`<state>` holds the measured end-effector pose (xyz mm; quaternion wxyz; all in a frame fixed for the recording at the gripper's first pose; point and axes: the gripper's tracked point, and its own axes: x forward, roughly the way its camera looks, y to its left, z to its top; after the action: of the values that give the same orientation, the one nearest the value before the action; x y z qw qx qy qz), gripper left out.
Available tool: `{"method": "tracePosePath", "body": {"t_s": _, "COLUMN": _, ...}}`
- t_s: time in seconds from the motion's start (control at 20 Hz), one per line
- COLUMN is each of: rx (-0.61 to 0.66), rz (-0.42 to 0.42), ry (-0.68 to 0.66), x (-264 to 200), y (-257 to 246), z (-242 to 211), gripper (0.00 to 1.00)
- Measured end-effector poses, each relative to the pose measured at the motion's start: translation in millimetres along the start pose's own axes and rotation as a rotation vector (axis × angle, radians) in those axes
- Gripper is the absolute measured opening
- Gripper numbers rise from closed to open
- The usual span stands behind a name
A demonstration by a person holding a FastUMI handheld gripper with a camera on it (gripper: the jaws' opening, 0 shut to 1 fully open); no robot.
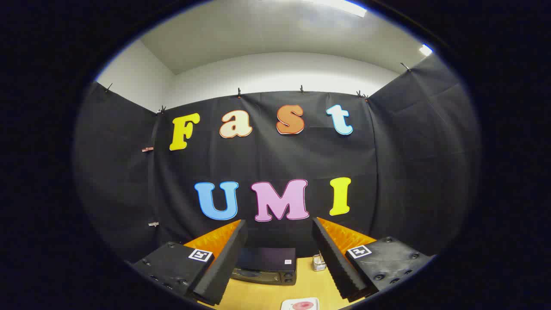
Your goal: Open the toaster oven, put the food inside, and close the toaster oven door.
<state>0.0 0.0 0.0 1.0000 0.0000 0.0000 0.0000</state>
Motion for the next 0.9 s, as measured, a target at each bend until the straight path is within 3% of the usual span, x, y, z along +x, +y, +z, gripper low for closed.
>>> {"method": "tracePosePath", "body": {"t_s": 0.9, "rx": 0.000, "rz": 0.026, "ry": 0.022, "x": 10.6, "y": 7.8, "z": -4.5, "gripper": 0.98}}
